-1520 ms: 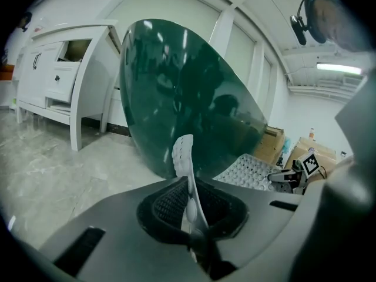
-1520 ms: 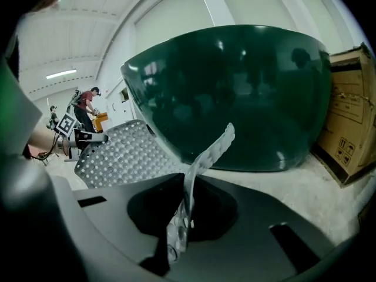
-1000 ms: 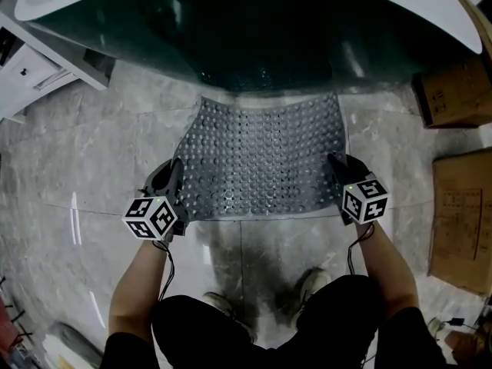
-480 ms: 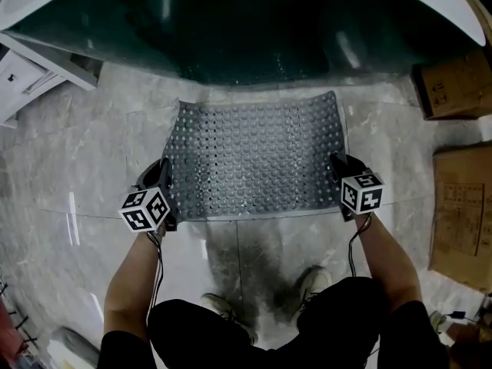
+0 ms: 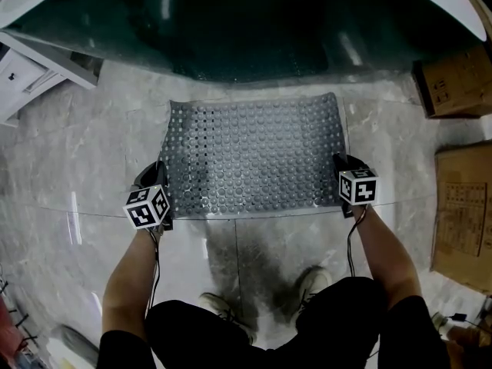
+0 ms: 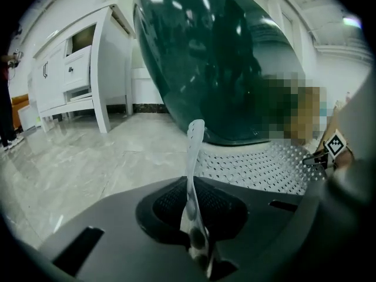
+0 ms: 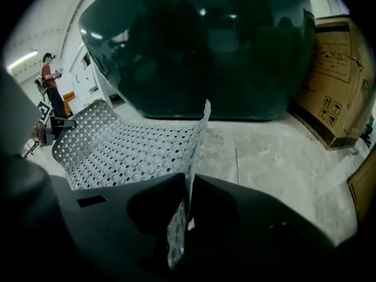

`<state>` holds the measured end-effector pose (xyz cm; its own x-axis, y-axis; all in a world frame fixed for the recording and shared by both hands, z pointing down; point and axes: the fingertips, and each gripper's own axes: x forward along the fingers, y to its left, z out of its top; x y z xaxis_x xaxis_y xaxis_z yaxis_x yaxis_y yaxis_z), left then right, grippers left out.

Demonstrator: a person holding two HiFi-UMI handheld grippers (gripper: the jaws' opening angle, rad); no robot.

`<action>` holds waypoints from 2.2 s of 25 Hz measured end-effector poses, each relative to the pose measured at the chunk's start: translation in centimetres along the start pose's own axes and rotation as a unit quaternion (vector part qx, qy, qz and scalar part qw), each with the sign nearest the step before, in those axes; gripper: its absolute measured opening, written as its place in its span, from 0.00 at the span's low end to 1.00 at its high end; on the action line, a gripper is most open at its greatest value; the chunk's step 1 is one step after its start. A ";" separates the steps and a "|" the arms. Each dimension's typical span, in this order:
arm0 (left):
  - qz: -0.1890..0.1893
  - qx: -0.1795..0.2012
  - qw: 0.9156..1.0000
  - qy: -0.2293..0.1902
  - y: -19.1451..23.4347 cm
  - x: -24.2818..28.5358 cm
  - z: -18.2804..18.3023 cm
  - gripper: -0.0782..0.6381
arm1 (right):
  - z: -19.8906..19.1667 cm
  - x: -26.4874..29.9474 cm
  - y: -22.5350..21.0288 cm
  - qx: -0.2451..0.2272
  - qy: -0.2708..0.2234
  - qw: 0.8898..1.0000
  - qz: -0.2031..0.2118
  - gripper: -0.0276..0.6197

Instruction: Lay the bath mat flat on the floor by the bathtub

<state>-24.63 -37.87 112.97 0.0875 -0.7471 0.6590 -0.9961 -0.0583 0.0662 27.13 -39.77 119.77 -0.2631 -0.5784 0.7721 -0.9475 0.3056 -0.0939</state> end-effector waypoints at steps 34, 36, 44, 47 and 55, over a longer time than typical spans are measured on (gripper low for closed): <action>-0.037 0.021 0.998 -0.044 -3.0 -2.7 3.4 0.15 | 4.6 -2.3 3.3 -0.068 -0.065 0.996 0.006 0.08; -0.052 0.034 0.997 -0.049 -4.1 -3.1 3.9 0.14 | 5.9 -2.7 5.4 -0.085 -0.079 0.993 0.028 0.07; -0.121 0.099 0.985 -0.074 -9.2 -4.8 6.2 0.13 | 9.8 -4.5 11.6 -0.124 -0.113 0.981 0.097 0.07; -0.141 0.114 0.979 -0.088 -10.6 -5.8 7.2 0.13 | 11.2 -5.4 12.9 -0.130 -0.122 0.977 0.113 0.07; -0.196 0.136 0.962 -0.131 -14.2 -10.0 10.8 0.13 | 14.8 -8.7 16.0 -0.152 -0.151 0.967 0.136 0.07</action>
<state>-11.50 -36.75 97.34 0.4867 -0.7716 0.4096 -0.8562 -0.5143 0.0487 11.59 -41.08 102.28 -0.5796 -0.6254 0.5225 -0.7506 0.6593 -0.0434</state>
